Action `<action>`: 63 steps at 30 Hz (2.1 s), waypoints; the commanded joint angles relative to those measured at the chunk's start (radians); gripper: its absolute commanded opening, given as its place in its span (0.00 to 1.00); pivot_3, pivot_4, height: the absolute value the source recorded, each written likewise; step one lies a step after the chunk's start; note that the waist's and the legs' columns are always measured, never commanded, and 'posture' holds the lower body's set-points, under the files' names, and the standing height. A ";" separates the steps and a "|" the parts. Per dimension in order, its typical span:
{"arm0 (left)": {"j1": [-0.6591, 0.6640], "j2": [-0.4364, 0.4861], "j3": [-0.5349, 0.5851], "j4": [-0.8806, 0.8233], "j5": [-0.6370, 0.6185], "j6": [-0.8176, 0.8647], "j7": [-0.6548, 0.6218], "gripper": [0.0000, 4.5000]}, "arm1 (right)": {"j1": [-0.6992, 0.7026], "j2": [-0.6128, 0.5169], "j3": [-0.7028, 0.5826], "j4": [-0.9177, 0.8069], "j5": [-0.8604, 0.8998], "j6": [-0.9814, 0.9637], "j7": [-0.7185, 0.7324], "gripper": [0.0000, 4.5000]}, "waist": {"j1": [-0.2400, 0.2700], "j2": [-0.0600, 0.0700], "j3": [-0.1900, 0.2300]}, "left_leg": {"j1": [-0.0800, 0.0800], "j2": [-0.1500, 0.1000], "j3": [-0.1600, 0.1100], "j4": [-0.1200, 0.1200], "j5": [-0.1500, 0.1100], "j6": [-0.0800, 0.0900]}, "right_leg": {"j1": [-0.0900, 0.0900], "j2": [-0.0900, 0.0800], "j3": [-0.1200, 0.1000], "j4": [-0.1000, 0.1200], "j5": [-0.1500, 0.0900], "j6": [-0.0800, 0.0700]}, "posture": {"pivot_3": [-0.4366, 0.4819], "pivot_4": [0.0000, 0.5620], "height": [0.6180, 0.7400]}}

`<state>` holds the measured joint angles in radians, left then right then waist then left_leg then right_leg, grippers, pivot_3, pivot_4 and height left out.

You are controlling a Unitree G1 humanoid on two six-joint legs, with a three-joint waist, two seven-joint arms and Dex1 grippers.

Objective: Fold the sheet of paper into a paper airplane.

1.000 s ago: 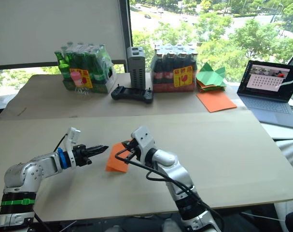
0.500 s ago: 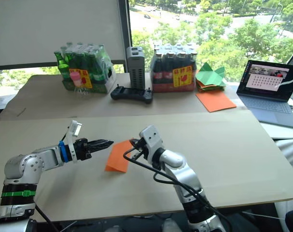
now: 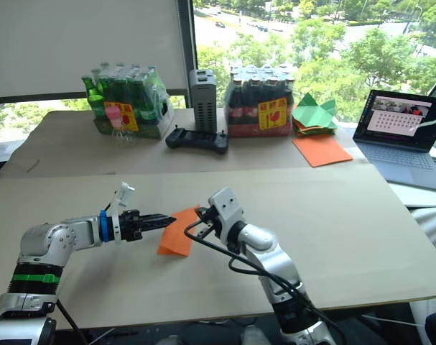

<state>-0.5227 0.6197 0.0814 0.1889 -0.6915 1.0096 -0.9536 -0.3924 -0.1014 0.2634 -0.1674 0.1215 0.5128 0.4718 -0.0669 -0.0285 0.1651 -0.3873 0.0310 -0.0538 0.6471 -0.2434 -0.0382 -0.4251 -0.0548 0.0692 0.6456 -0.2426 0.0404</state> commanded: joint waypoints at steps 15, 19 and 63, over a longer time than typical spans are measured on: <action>-0.061 -0.028 -0.041 0.062 0.033 -0.019 -0.073 0.55 | 0.006 -0.004 -0.005 -0.051 0.010 0.005 -0.019 0.00 | 0.000 0.000 0.000 | 0.000 0.000 0.000 0.001 0.000 0.000 | 0.000 0.000 0.000 0.001 0.000 0.000 | 0.48 0.27 1.00; -0.067 -0.037 -0.040 0.074 0.036 -0.022 -0.073 0.55 | 0.005 -0.004 -0.002 -0.052 0.012 0.006 -0.021 0.00 | 0.000 0.000 0.000 | 0.000 0.000 0.000 0.001 0.000 0.000 | 0.000 0.000 0.000 0.001 0.000 0.000 | 0.48 0.27 1.00; 0.089 -0.615 0.447 -0.406 -0.108 -0.001 1.026 0.01 | -0.008 -0.007 0.001 -0.024 0.011 -0.012 -0.003 0.00 | 0.011 -0.001 0.000 | -0.001 -0.002 0.000 0.006 0.000 0.000 | 0.001 -0.002 0.000 0.002 0.001 0.000 | 0.48 0.27 1.00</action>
<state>-0.4380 0.0210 0.4993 -0.1681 -0.7766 1.0092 -0.0031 -0.3829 -0.1096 0.2642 -0.1668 0.1217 0.5153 0.4603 -0.0556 -0.0292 0.1647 -0.3888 0.0294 -0.0543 0.6535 -0.2435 -0.0382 -0.4238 -0.0573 0.0694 0.6479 -0.2420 0.0407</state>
